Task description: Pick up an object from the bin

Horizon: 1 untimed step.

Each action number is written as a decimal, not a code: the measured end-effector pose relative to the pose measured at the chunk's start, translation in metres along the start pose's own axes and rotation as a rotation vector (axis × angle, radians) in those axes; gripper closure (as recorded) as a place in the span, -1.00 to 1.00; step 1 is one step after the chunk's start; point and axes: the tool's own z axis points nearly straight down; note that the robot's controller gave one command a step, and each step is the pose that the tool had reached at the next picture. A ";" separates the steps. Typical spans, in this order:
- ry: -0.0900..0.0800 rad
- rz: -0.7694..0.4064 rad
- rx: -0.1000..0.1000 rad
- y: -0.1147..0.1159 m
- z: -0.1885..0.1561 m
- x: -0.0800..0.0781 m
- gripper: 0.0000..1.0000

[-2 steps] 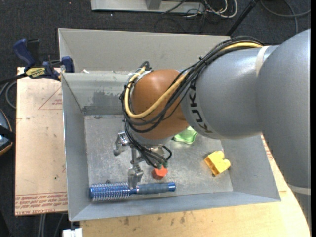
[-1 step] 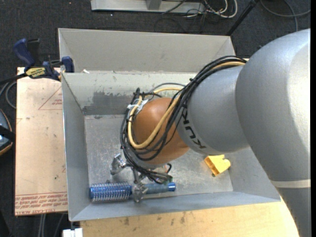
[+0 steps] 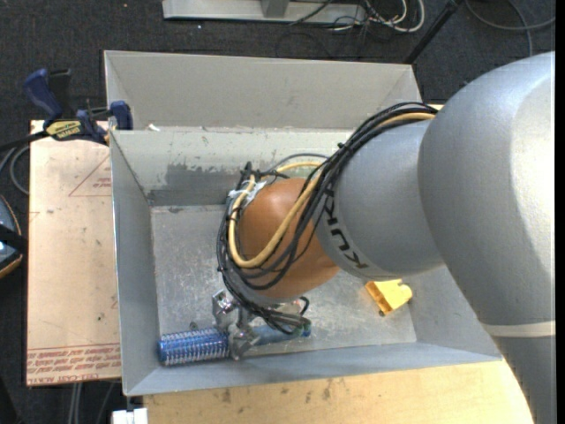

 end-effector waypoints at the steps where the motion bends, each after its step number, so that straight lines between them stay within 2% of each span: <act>1: -0.005 0.015 0.001 -0.018 -0.133 -0.004 1.00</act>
Offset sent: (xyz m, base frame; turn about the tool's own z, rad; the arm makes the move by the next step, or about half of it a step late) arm 0.0102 -0.0136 0.1291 0.0112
